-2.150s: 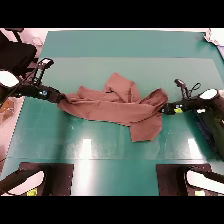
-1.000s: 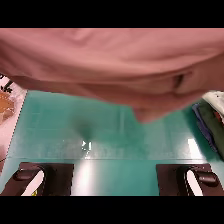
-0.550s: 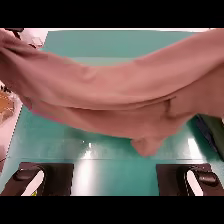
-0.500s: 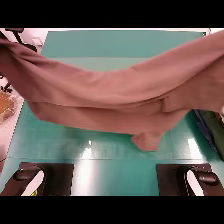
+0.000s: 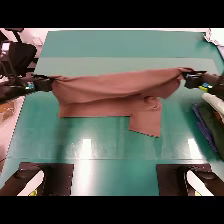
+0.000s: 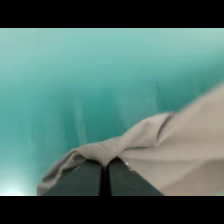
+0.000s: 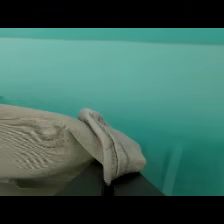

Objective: Fold the shirts.

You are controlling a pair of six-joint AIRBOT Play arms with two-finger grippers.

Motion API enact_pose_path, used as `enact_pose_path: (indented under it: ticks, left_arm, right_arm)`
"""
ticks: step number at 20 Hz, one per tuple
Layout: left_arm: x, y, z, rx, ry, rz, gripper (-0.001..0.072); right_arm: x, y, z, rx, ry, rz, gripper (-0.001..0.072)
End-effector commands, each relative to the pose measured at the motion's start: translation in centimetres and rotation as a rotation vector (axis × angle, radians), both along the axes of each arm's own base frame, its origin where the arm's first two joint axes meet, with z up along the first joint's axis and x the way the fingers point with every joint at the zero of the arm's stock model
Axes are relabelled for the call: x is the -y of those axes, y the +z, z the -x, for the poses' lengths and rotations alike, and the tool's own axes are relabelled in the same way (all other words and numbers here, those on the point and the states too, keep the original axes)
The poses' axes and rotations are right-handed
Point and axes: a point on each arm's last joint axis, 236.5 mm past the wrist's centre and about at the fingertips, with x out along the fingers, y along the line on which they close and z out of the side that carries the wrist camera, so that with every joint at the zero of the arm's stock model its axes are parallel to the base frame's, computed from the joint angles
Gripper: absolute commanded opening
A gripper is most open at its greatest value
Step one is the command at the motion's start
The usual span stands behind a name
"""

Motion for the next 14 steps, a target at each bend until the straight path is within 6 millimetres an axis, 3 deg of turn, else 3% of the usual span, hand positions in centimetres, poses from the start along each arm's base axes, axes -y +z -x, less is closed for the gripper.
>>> enact_pose_path:
  ticks: [1, 4, 9, 12, 13, 14]
  left_arm:
    - [-4.2, -2.8, -4.5, 0.090, 0.223, 0.051, 0.0023]
    - [-6.0, -5.0, -6.6, 0.087, 0.320, 0.084, 0.0023]
    - [-6.5, -8.9, -7.6, 0.019, 0.345, 0.072, 0.0023]
    - [-7.1, -9.1, -7.9, 0.030, 0.363, 0.060, 0.0024]
    - [-7.6, -8.6, -8.1, 0.055, 0.381, 0.052, 0.0220]
    - [-8.1, -8.2, -8.3, 0.077, 0.398, 0.046, 0.0505]
  right_arm:
    - [1.3, -5.8, -3.4, -0.062, -0.083, 0.010, 0.0020]
    - [0.5, -8.3, -5.5, -0.068, -0.100, 0.035, 0.0019]
    - [-1.9, -9.4, -9.5, -0.068, -0.060, 0.048, 0.0019]
    - [-2.6, -9.7, -11.6, -0.073, -0.042, 0.049, 0.0026]
    - [-2.6, -9.6, -12.3, -0.072, -0.037, 0.047, 0.0171]
    - [-2.2, -9.5, -13.0, -0.066, -0.046, 0.047, 0.0436]
